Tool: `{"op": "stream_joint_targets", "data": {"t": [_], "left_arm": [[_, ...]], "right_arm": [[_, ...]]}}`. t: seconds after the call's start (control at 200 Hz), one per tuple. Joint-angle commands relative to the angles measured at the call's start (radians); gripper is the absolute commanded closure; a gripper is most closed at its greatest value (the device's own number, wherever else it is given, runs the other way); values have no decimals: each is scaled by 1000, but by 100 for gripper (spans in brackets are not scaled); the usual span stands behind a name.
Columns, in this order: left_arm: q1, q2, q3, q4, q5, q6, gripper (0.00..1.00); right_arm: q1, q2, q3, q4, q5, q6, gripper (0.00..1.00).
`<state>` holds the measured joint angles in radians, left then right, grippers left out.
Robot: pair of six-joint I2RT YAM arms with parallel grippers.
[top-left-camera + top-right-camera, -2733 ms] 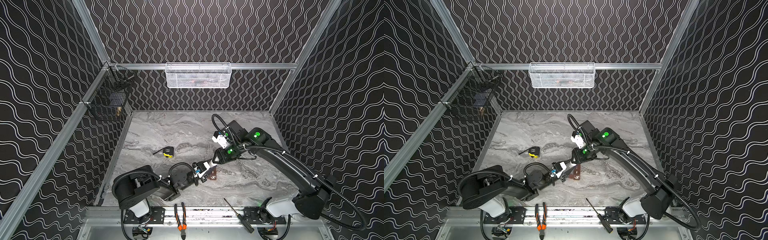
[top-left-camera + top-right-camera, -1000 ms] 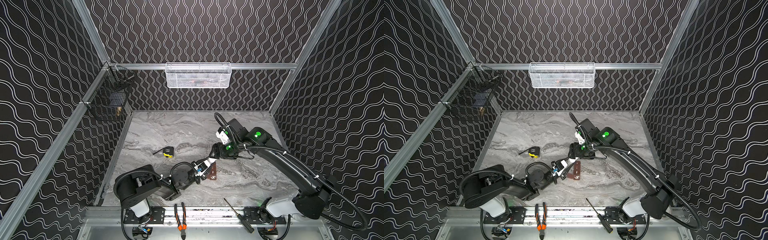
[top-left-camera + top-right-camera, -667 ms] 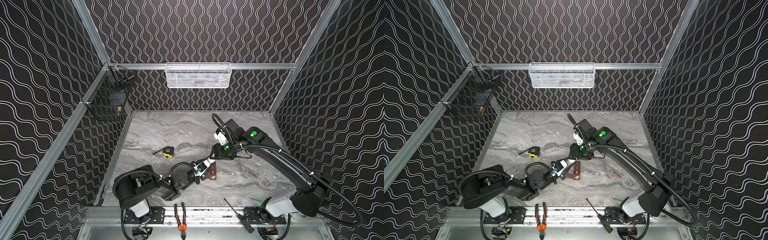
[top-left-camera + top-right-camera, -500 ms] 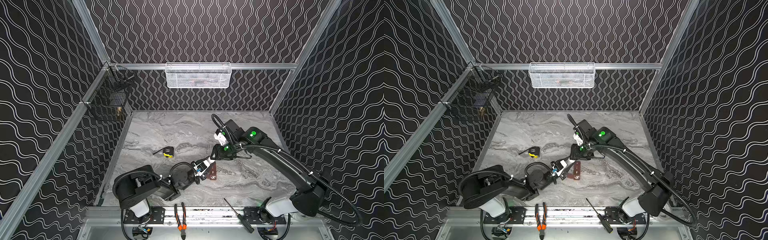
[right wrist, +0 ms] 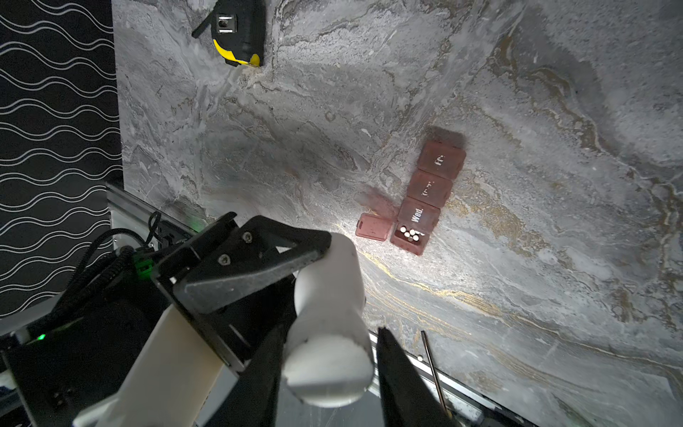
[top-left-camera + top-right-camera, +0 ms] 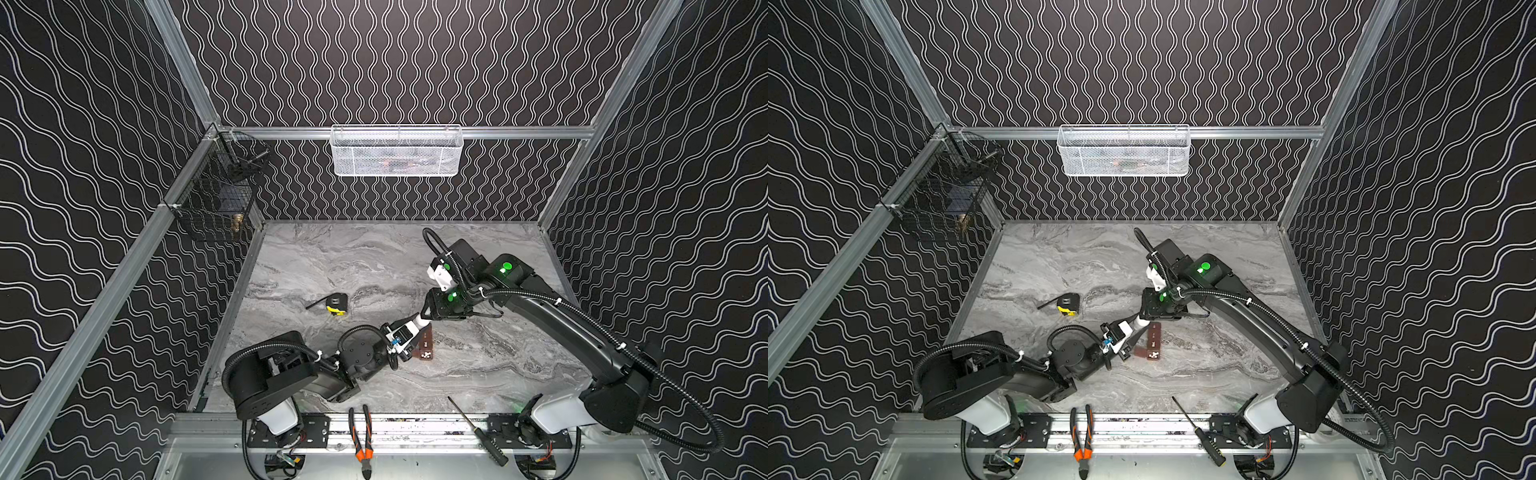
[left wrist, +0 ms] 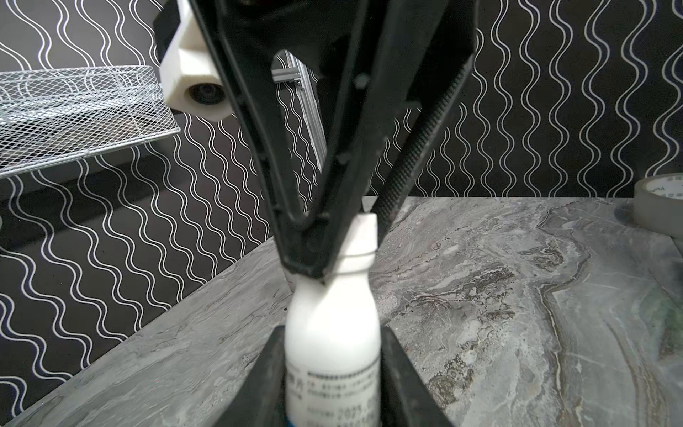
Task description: Sort the pills into containers
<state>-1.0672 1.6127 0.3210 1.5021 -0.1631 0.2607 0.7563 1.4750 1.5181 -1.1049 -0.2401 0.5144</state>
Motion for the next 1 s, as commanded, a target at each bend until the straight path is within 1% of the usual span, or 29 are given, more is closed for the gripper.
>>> {"op": "stream_joint_targets", "data": {"t": [0.0, 0.09, 0.2, 0.325, 0.385, 0.42, 0.45, 0.47, 0.505, 0.551, 0.581, 0.721, 0.841, 0.921, 0.996], "left_arm": [[0, -3, 3, 47, 14, -6, 100], [0, -2, 5, 47, 16, -8, 100], [0, -1, 8, 47, 17, -9, 100], [0, -2, 7, 47, 16, -18, 100], [-2, -5, 4, 46, 19, -19, 76], [-1, -9, 1, 47, 22, -19, 57], [-1, -13, -3, 47, 21, -17, 43], [-1, -16, -4, 47, 20, -17, 36], [-2, -23, -10, 47, 17, -19, 27], [-3, -32, -21, 47, 8, -17, 8], [-6, -39, -29, 47, -2, -9, 2], [-28, -91, -82, 47, -62, 20, 1], [-40, -188, -156, 46, -145, 5, 1], [-49, -296, -211, 12, -196, -26, 1], [-59, -452, -242, -137, -231, -79, 3]], "right_arm": [[0, 3, 11, 11, 7, -1, 57], [0, 4, 11, 9, 3, -2, 61], [0, 3, 8, 8, 5, -3, 69], [-1, 2, 12, 2, 10, -4, 71], [0, 3, 19, 0, 18, -4, 71], [0, 7, 27, -4, 27, -5, 71], [-1, 12, 36, -8, 36, -5, 71], [-2, 16, 41, -11, 42, -6, 71], [-2, 25, 57, -19, 54, -7, 71], [0, 41, 79, -28, 69, -9, 71], [-2, 52, 94, -36, 83, -11, 71], [-3, 132, 193, -85, 175, -15, 71], [-9, 233, 297, -128, 264, -19, 71], [-10, 311, 373, -149, 302, -19, 71], [-11, 382, 443, -161, 326, -19, 71]]}}
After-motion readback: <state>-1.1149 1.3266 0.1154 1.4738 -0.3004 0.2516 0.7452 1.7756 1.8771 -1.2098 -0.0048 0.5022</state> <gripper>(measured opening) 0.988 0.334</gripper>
